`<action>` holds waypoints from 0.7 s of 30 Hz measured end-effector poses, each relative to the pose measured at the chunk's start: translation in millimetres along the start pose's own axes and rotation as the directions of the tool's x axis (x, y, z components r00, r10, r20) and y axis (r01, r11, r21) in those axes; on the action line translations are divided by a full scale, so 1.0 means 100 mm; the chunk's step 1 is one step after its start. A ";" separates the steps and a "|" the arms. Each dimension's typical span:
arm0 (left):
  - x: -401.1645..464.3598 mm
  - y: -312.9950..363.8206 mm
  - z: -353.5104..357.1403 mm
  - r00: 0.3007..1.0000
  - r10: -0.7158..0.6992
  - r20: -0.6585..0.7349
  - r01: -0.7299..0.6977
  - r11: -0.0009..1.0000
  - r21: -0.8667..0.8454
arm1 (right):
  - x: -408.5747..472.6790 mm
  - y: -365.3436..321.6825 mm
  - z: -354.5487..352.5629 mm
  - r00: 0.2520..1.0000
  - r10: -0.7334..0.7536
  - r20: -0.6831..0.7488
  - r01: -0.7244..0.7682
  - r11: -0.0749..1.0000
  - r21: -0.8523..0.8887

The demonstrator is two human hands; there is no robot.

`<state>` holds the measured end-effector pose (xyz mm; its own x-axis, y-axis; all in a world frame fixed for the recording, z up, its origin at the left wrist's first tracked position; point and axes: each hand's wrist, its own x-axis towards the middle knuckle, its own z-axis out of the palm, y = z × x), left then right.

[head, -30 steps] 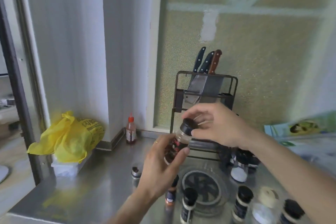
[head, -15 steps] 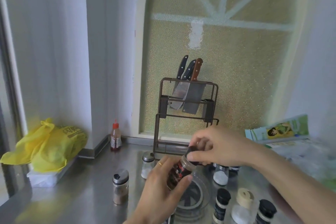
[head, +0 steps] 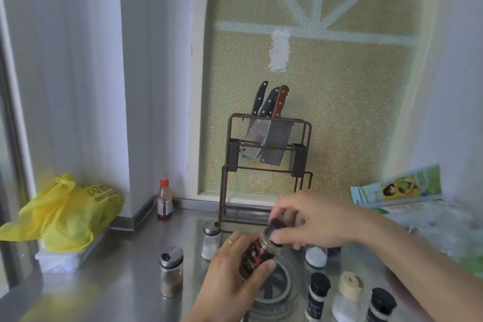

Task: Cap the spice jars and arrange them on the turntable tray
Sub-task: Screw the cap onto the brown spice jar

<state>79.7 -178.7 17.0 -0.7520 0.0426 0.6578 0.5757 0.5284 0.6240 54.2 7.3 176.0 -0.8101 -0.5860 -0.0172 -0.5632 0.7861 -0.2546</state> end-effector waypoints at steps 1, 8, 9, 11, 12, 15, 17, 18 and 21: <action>-0.01 0.00 0.00 1.000 0.000 0.001 0.000 1.000 0.004 | 0.00 0.00 0.01 1.000 0.010 -0.004 -0.010 1.000 -0.021; -0.02 -0.02 -0.01 1.000 -0.004 0.001 0.004 1.000 -0.018 | 0.00 -0.02 0.01 1.000 0.013 0.001 -0.013 0.999 -0.039; -0.02 -0.02 -0.01 1.000 -0.001 0.002 0.001 1.000 -0.019 | 0.00 -0.03 0.01 1.000 0.022 -0.009 -0.022 0.998 -0.053; -0.02 -0.03 -0.02 1.000 0.000 -0.009 0.000 1.000 -0.027 | 0.00 -0.04 0.01 1.000 -0.007 0.004 0.007 1.000 0.006; -0.02 -0.03 -0.02 1.000 -0.005 -0.013 0.005 0.999 -0.034 | 0.00 -0.05 0.01 0.999 -0.033 0.015 0.032 0.998 0.048; -0.03 -0.04 -0.02 1.000 -0.009 0.001 0.010 1.000 -0.030 | 0.00 -0.06 0.00 1.000 -0.015 -0.013 0.014 1.000 -0.027; -0.05 -0.05 -0.03 1.000 -0.017 -0.003 0.017 0.999 -0.037 | 0.00 -0.08 0.01 1.000 -0.004 -0.007 0.004 1.000 -0.028; -0.05 -0.05 -0.04 1.000 -0.027 -0.003 0.027 0.998 -0.052 | 0.00 -0.09 0.01 1.000 -0.024 0.011 0.024 1.000 0.006; -0.06 -0.05 -0.07 0.999 -0.035 0.011 0.035 0.998 -0.061 | 0.03 -0.07 0.04 0.998 -0.061 -0.003 0.061 0.998 0.034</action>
<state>83.4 -187.4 12.7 -0.7751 0.0337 0.6310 0.5673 0.4768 0.6714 56.5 -0.8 174.3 -0.7747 -0.6323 0.0009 -0.6057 0.7417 -0.2882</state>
